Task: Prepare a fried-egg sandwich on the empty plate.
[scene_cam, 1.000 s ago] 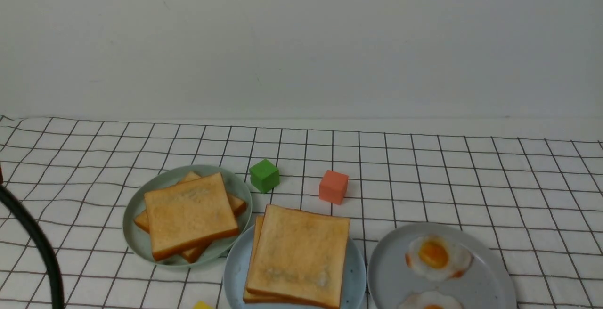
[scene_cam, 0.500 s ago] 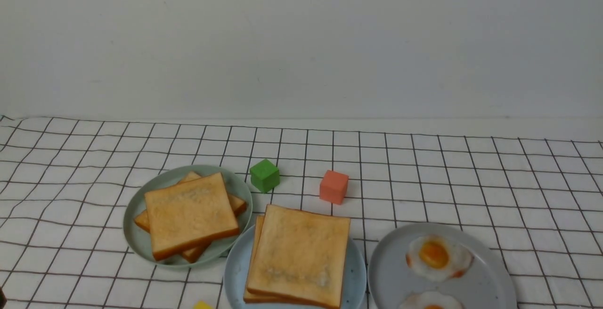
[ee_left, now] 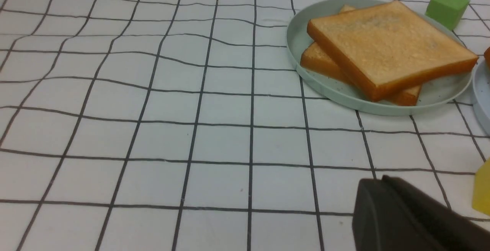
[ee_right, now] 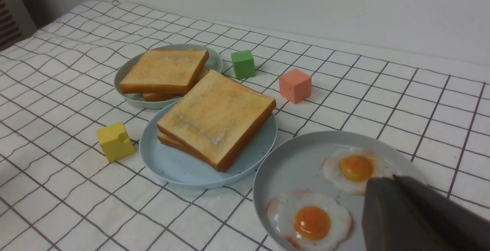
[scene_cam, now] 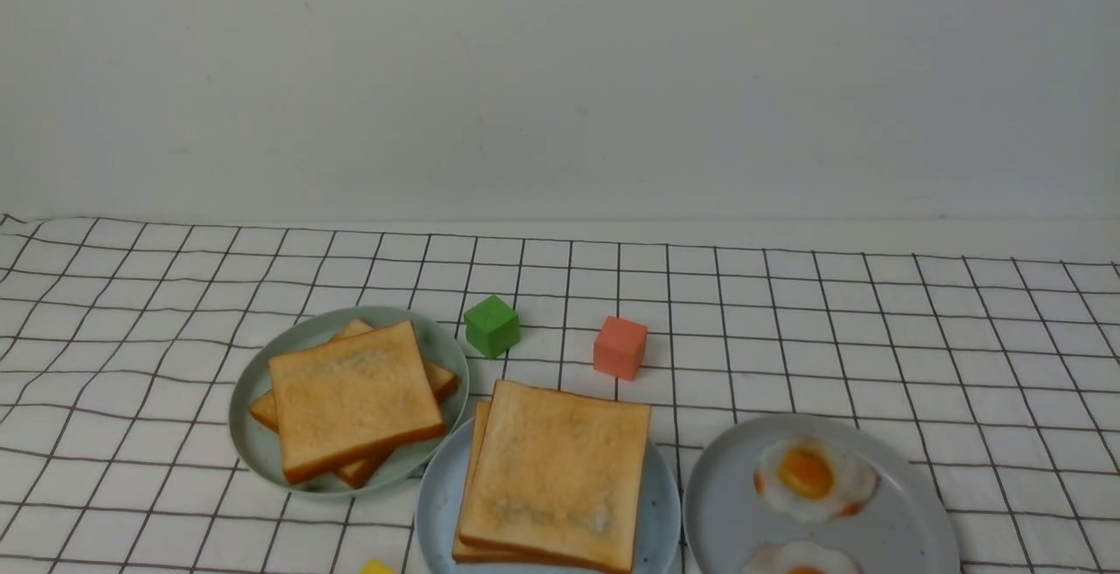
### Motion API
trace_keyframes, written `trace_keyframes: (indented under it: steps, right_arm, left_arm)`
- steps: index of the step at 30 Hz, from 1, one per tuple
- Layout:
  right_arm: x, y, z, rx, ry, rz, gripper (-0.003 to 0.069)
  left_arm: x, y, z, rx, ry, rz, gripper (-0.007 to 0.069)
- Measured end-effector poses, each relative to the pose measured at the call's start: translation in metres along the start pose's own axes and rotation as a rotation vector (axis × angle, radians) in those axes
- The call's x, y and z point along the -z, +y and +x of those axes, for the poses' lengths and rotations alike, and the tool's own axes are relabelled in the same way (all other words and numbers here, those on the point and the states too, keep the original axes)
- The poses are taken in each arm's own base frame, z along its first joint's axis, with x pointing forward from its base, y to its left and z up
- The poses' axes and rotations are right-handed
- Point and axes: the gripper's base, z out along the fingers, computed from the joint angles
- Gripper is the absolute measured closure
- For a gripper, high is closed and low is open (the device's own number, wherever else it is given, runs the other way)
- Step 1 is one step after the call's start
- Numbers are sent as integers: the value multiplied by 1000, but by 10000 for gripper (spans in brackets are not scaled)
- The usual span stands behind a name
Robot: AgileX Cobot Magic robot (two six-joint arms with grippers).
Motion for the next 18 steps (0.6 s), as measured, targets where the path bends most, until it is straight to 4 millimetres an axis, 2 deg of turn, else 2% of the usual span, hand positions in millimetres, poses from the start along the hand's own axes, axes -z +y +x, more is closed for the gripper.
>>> trace_keyframes:
  steps: [18]
  right_arm:
    - [0,0,0,1,0,0,589]
  left_arm:
    - [0,0,-1,-21,-8,1,606]
